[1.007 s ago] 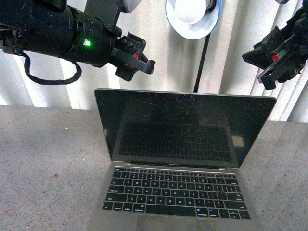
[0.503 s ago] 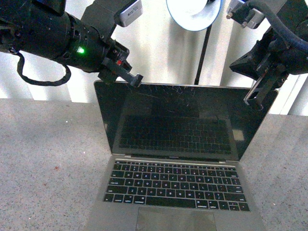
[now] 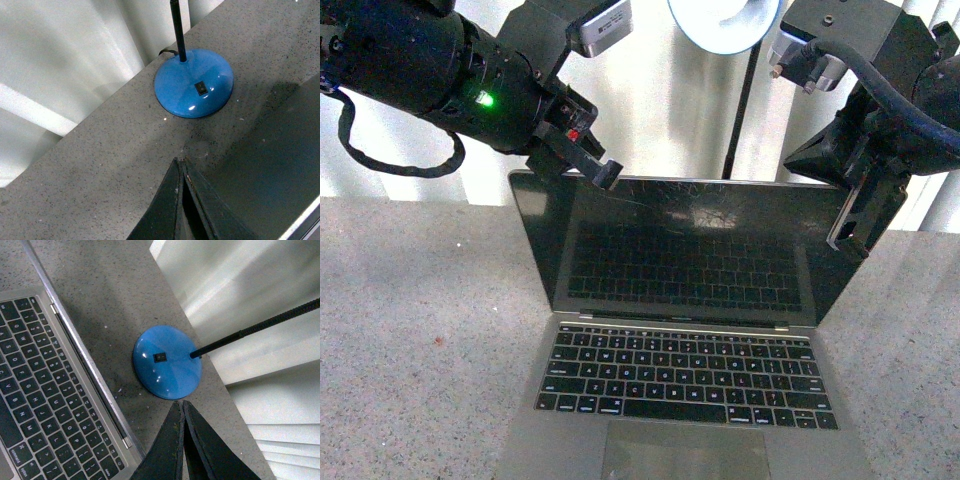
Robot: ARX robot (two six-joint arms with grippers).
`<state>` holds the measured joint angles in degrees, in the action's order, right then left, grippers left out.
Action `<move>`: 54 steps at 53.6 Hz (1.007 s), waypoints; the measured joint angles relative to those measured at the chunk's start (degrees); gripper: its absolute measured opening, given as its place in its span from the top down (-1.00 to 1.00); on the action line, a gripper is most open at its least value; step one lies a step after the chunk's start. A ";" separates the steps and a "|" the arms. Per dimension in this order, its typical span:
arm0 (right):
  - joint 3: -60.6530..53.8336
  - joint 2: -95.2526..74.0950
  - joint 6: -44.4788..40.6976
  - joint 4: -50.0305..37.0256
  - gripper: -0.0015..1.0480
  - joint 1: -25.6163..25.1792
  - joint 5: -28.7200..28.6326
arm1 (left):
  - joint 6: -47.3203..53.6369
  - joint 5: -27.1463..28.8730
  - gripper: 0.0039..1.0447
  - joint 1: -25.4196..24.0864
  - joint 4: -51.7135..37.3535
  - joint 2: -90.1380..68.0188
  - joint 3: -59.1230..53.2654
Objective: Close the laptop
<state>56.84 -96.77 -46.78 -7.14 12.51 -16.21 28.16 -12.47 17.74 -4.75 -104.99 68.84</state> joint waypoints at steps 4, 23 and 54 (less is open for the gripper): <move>0.00 0.00 -0.33 0.63 0.94 0.02 -0.04 | -0.15 0.02 0.94 0.02 -0.09 0.42 -0.85; -0.76 0.13 -2.49 4.59 0.94 0.31 -1.55 | -0.22 -0.09 0.94 -0.07 0.83 1.33 -4.57; -4.22 1.99 -5.07 7.69 0.94 1.73 -1.90 | -0.04 -0.11 0.94 0.39 0.87 1.66 -6.60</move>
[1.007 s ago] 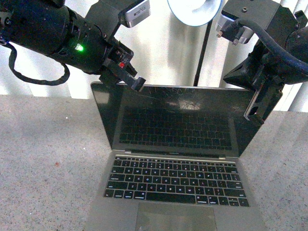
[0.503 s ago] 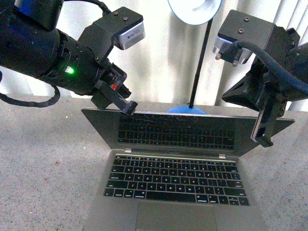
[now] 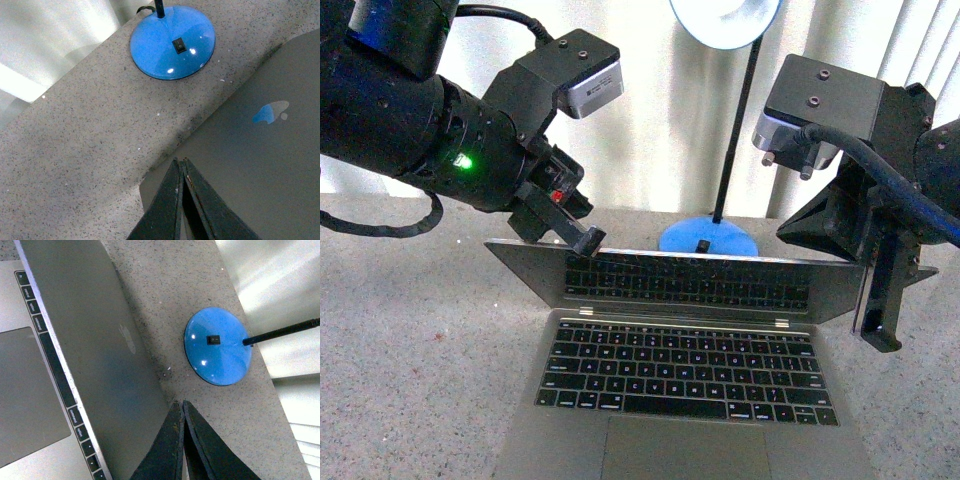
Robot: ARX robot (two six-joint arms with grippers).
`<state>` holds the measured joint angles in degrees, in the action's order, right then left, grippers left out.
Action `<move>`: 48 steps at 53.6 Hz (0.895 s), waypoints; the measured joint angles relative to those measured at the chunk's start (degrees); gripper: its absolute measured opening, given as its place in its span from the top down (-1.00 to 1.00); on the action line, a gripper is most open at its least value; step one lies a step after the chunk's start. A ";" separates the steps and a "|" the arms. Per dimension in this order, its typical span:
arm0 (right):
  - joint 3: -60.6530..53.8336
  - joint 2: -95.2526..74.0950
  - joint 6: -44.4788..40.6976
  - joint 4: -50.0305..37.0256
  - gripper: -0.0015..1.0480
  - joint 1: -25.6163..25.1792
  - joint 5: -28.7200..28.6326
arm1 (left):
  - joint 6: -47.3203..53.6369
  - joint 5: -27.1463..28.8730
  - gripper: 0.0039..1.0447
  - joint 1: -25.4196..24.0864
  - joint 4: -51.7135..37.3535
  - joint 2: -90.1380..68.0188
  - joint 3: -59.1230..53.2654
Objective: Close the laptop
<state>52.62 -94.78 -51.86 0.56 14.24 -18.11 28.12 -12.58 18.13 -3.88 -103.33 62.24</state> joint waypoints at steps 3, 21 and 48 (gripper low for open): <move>-0.33 0.13 -0.33 0.04 0.94 0.00 -0.04 | 0.15 -0.02 0.94 0.04 0.13 0.02 -0.20; -2.45 0.31 -1.86 0.79 0.94 -0.22 -1.11 | 0.11 -0.76 0.94 0.87 0.33 0.94 -2.73; -4.61 0.26 -4.76 1.05 0.94 -0.96 -1.38 | -1.84 -1.31 0.94 3.32 -2.43 0.92 -7.10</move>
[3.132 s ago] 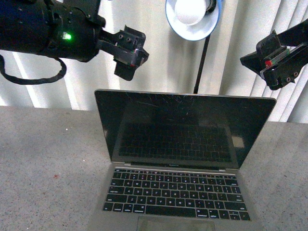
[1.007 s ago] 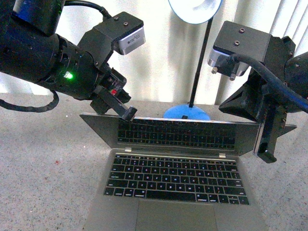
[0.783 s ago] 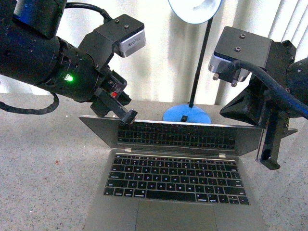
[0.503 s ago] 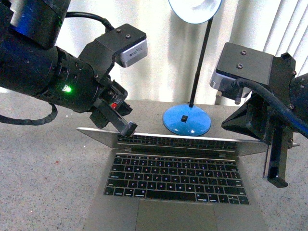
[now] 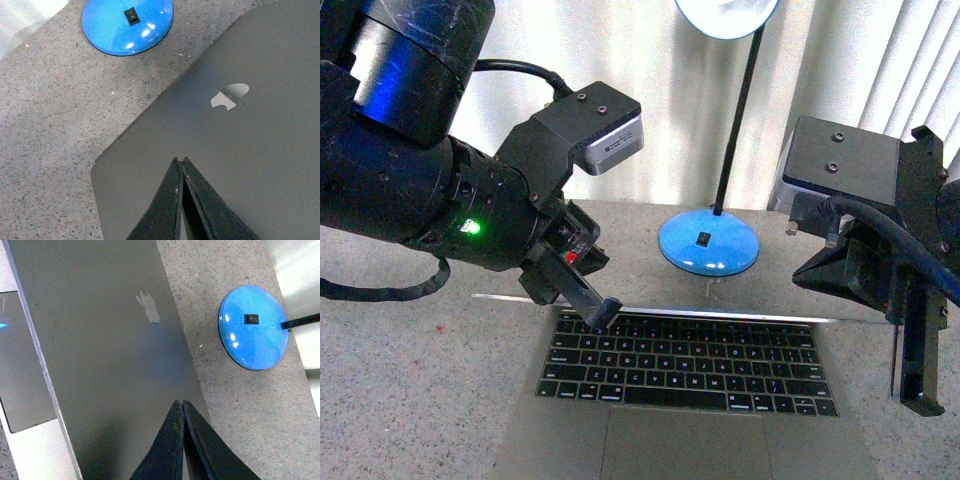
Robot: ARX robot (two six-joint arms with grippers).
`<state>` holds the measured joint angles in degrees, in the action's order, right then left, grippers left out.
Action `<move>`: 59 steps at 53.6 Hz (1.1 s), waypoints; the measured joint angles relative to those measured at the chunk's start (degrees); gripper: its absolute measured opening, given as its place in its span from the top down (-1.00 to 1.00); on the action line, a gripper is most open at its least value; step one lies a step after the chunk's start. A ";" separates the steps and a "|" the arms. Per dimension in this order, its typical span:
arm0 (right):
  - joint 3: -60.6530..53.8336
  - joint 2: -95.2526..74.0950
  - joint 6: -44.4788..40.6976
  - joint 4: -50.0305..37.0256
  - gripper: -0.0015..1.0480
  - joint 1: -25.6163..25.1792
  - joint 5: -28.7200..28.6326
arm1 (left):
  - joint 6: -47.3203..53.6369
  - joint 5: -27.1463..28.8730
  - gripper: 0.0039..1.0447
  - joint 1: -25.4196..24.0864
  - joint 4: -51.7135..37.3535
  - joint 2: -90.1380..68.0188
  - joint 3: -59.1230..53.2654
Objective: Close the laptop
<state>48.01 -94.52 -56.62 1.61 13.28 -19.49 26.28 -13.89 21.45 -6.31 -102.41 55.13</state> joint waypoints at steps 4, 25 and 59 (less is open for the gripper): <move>-0.22 -0.09 -0.11 -0.02 0.94 0.09 -0.02 | -0.11 0.04 0.94 0.33 -0.33 0.00 -0.44; -1.36 -1.16 -1.31 -0.55 0.94 0.66 0.07 | -1.05 -0.66 0.94 1.07 -1.64 -0.42 -2.23; -3.65 -3.54 -3.80 -1.53 0.94 1.53 0.04 | -2.97 -1.18 0.94 2.10 -5.31 -2.91 -5.07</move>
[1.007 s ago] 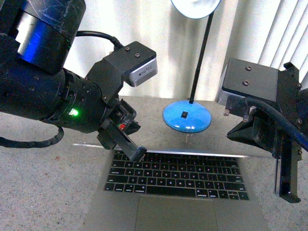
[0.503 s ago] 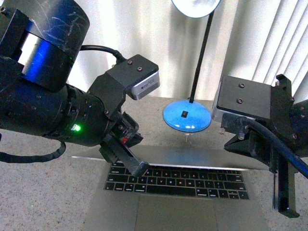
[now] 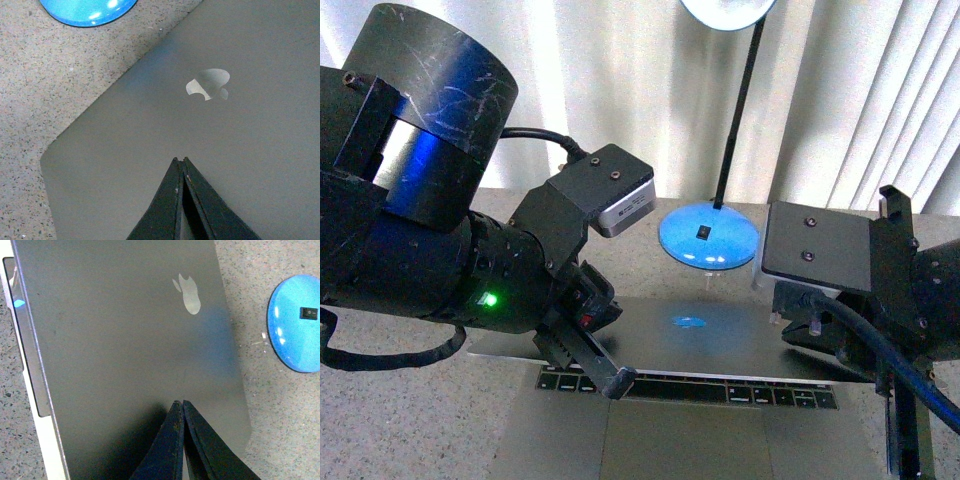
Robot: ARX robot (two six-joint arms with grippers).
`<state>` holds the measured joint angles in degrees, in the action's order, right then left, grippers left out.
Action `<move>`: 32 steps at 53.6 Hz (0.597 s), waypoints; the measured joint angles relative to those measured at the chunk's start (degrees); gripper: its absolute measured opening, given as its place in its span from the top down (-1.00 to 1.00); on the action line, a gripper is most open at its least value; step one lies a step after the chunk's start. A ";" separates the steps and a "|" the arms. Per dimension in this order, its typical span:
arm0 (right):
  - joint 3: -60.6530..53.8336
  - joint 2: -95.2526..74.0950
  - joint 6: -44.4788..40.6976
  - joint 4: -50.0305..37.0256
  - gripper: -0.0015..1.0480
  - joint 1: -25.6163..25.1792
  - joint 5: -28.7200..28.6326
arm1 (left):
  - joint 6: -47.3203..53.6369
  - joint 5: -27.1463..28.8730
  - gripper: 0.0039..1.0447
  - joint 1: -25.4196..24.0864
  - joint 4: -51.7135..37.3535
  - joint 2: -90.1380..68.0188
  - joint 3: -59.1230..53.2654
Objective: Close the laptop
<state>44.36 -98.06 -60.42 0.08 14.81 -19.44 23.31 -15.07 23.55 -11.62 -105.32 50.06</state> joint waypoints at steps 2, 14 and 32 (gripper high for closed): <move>-0.13 -0.22 -0.04 -0.07 0.94 0.04 0.00 | -0.02 -0.07 0.94 0.11 -0.04 -0.09 -0.15; -0.24 -1.55 -0.17 -0.92 0.94 0.28 0.09 | -0.39 0.17 0.94 0.37 -1.70 -1.86 -0.81; -1.11 -3.41 -1.07 -1.77 0.94 0.35 0.22 | -0.70 -0.44 0.94 0.35 -3.52 -3.41 -2.29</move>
<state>43.24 -101.47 -61.49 -1.69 15.16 -19.22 22.61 -15.51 23.90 -15.14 -108.73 47.77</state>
